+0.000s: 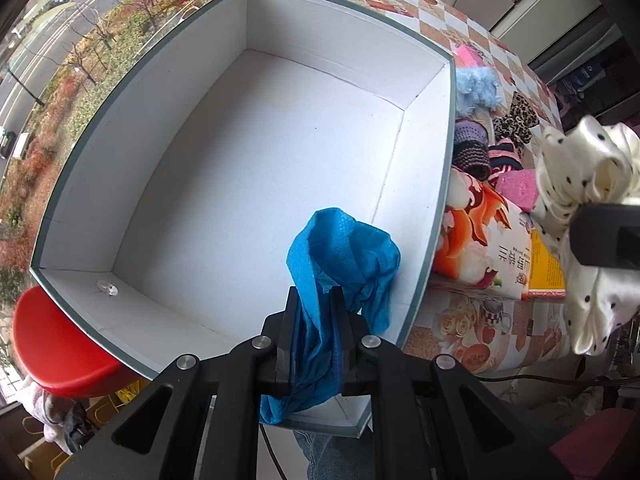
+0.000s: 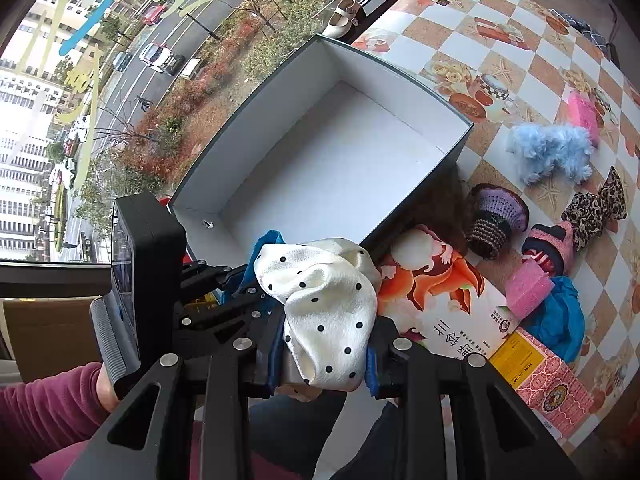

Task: Organize soft objects
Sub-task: 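Carry the blue cloth and polka-dot scrunchie over the open white box with both tools, then open both tools to drop the cloth and scrunchie into the box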

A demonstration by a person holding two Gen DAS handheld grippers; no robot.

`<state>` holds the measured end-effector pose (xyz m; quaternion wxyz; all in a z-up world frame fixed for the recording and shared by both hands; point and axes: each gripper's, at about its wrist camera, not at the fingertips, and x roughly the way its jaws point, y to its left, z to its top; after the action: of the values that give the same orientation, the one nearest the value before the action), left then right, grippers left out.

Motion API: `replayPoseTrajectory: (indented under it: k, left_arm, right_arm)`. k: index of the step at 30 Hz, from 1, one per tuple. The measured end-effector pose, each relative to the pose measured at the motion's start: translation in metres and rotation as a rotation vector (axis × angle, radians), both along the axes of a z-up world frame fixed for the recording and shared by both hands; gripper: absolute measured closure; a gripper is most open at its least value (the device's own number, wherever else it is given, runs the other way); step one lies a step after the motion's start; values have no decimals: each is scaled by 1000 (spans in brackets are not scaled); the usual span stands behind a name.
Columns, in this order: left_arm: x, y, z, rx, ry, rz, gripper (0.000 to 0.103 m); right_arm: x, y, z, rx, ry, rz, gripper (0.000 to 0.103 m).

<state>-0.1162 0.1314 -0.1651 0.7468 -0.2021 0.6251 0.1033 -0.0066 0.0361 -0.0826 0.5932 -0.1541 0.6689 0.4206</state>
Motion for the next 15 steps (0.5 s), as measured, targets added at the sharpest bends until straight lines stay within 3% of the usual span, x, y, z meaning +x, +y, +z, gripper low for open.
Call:
replayPoseTrajectory:
  k: [6, 15]
  left_arm:
    - [1, 20, 23, 39, -46, 93, 89]
    - [-3, 57, 39, 107, -52, 185, 88]
  right_arm:
    - [12, 11, 9, 26, -23, 7, 70]
    - [24, 46, 17, 60, -49, 36, 70]
